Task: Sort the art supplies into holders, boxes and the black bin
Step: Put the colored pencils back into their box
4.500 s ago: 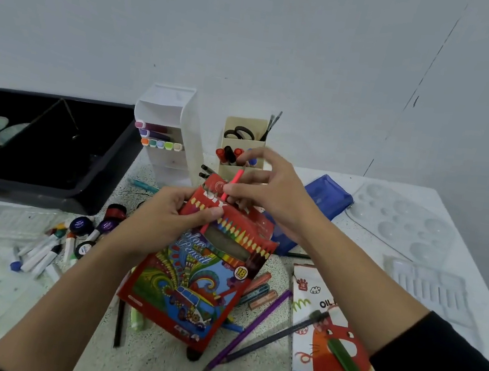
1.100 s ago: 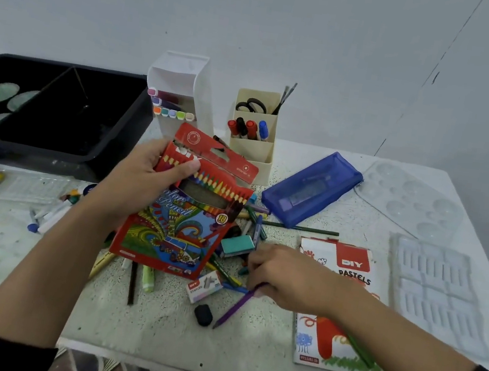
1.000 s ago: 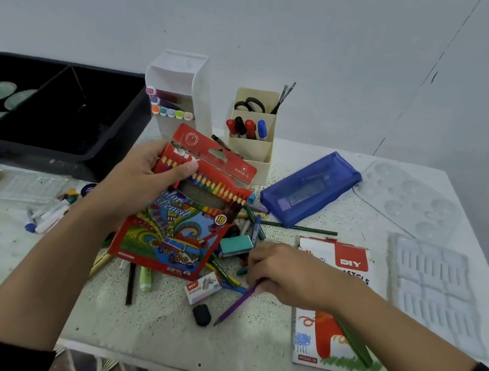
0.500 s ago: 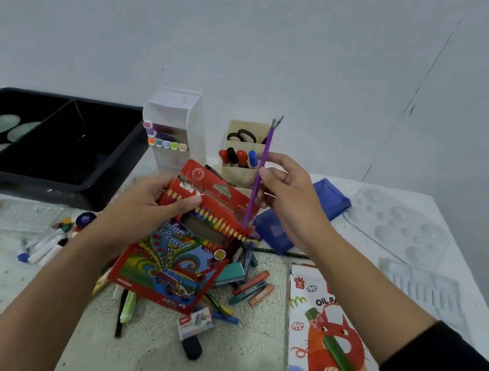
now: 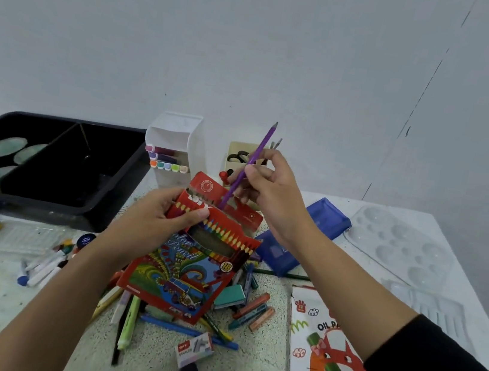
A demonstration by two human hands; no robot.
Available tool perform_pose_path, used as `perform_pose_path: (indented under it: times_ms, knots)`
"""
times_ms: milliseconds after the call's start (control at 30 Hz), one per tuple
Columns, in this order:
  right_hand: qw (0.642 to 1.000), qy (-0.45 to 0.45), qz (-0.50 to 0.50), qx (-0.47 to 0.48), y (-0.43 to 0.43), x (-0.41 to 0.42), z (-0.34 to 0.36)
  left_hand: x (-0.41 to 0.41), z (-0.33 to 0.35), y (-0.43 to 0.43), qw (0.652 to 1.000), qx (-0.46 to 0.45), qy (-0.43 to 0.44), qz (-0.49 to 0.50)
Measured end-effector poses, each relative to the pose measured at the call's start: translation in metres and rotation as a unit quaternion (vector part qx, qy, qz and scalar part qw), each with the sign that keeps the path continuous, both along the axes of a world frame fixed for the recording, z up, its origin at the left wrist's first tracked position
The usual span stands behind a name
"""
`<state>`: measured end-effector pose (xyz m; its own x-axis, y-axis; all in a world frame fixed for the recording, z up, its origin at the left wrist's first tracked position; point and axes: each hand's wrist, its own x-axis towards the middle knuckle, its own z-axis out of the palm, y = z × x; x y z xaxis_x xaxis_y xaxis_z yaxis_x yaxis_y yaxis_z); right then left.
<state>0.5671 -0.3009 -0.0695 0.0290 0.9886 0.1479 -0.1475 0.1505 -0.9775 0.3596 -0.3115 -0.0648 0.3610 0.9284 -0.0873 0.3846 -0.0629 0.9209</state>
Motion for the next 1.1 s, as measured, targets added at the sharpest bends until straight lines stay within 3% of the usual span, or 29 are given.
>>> perform_pose_path:
  times_ms: [433,567,733,800,900,1100]
  knots:
    - [0.993,-0.003,0.05,-0.107,-0.008,0.01,0.006,0.014,0.002,0.007,0.999,0.028,0.001,-0.031]
    - [0.995,-0.036,0.039,-0.082,-0.014,0.018,0.019,0.018,0.005,0.01,0.998,0.048,-0.003,-0.042]
    - [0.982,-0.174,0.016,-0.068,-0.018,0.015,0.019,0.024,0.005,0.013,0.997,0.075,0.002,-0.033]
    - [0.986,-0.156,-0.027,-0.051,-0.019,0.016,0.019,0.027,0.004,0.013,0.996,0.079,-0.004,-0.029]
    - [0.998,-0.035,-0.044,-0.04,-0.02,0.017,0.023,0.027,0.004,0.014,0.997,0.079,-0.003,-0.017]
    - [0.989,-0.125,-0.072,0.004,-0.018,0.01,0.026,0.029,0.01,0.016,0.996,0.084,-0.004,-0.028]
